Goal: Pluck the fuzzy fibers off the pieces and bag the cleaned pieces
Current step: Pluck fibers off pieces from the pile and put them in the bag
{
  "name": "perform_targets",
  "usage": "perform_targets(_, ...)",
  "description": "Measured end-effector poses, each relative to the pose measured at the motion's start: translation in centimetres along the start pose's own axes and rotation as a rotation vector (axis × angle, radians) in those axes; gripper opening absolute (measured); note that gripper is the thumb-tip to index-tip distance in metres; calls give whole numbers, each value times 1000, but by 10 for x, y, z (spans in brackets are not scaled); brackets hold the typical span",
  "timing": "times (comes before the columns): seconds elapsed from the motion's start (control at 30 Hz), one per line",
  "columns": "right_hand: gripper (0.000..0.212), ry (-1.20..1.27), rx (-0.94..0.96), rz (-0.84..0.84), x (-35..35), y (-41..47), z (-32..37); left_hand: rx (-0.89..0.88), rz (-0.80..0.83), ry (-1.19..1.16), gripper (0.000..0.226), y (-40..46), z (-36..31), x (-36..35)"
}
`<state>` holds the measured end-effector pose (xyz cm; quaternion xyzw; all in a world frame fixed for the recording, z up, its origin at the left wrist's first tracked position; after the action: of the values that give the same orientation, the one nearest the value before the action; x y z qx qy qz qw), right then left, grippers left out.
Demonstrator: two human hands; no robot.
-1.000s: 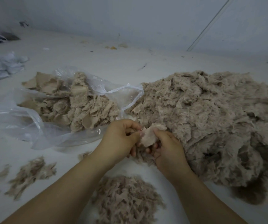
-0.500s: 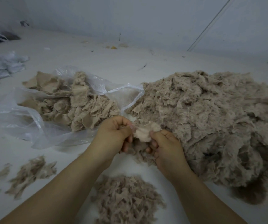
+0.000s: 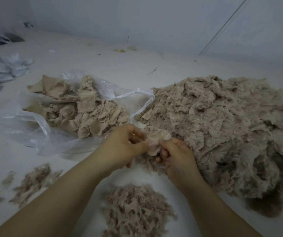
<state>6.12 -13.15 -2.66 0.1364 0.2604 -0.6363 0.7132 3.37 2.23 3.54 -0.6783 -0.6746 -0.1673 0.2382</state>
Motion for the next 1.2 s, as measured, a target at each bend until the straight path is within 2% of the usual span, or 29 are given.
perform_targets(0.07,39,4,-4,3,1,-1,0,-33,49,-13,21,3,-7,-15)
perform_targets(0.13,29,32,0,27,-1,-2,2,-49,47,-85,27,3,-8,-23)
perform_targets(0.23,43,-37,10,104,-6,-1,2,-65,28,-181,29,2,-9,-26)
perform_targets(0.3,38,-78,10,136,-11,-1,1,-55,48,-217,30,3,-5,-29)
perform_targets(0.4,39,-20,-6,37,-4,0,-1,-27,125,-316,31,3,2,-30)
perform_targets(0.5,46,-17,8,30,-5,0,-1,-7,148,-396,30,4,9,-26)
perform_targets(0.63,24,17,-4,-2,-3,0,-2,12,193,-355,28,2,22,-14)
perform_targets(0.73,25,-10,11,24,-3,0,-1,-25,430,-177,21,-9,24,-9)
perform_targets(0.77,27,-31,20,30,-4,-1,0,-47,463,-86,22,-13,22,-7)
perform_targets(0.83,33,-70,32,40,-5,-1,1,-52,355,27,35,-11,17,-1)
perform_targets(0.9,32,-96,36,71,-7,-1,1,-10,163,-48,51,-4,12,2)
perform_targets(0.93,31,-101,37,86,-7,-1,1,-17,96,-99,51,-1,9,0)
perform_targets(1.03,42,-100,18,100,-6,0,-1,-145,-46,-103,13,4,-8,-8)
perform_targets(1.07,45,-98,12,92,-5,1,-2,-170,-79,-83,9,6,-9,-8)
perform_targets(1.2,48,-47,-1,72,-2,4,-4,-163,-244,15,23,15,-8,11)
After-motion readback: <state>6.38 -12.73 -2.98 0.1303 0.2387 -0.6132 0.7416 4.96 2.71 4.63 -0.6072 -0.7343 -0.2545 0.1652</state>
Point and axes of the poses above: each hand's wrist, its own y-axis towards the middle knuckle, its own x-axis out of the back of the hand, z = x × y, the point moved 8 cm from there along y, towards the middle knuckle, and after that the axes turned 14 degrees about y, right-handed, at the moved point
